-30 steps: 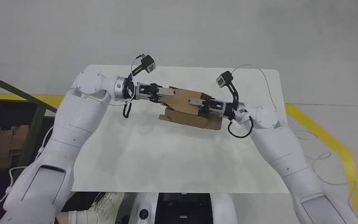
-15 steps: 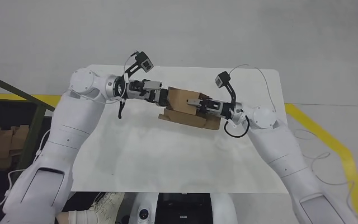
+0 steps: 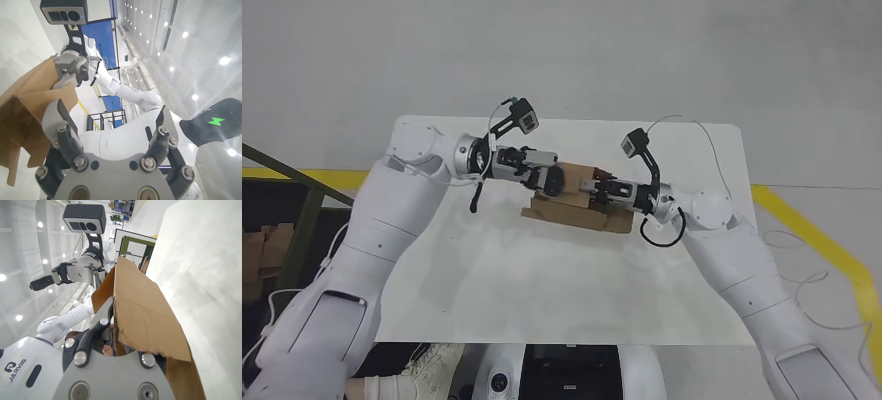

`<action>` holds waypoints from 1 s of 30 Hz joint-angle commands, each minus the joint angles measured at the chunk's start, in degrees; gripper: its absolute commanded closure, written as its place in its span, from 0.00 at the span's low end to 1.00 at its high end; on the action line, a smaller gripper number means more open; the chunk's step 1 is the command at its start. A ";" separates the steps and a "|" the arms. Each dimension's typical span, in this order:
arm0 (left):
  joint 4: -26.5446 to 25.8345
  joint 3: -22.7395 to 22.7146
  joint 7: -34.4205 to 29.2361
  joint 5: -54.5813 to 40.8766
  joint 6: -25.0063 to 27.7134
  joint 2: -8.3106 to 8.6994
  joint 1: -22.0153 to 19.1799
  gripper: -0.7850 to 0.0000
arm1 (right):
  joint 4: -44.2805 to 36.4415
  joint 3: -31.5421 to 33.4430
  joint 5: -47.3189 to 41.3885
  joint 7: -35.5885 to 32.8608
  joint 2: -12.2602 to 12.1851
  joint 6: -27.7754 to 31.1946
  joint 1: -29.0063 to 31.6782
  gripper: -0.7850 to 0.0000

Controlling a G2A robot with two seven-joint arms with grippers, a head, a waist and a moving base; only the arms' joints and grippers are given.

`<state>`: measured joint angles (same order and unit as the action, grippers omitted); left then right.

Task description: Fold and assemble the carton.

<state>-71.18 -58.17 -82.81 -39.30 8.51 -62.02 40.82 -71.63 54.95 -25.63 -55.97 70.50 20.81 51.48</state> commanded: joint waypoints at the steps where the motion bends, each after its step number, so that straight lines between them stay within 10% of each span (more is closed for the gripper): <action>1: -0.61 0.37 0.80 1.93 0.91 -0.06 -0.09 0.00 | -0.12 -0.08 0.15 -0.04 0.06 0.02 0.06 1.00; 30: -1.40 -8.06 3.98 2.61 -0.28 2.08 5.09 0.00 | -1.81 2.49 -1.47 -1.85 -0.01 0.93 1.70 1.00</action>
<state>-72.85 -66.26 -79.23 -36.86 8.27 -59.92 46.01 -73.38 57.43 -27.05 -57.58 70.49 21.76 53.15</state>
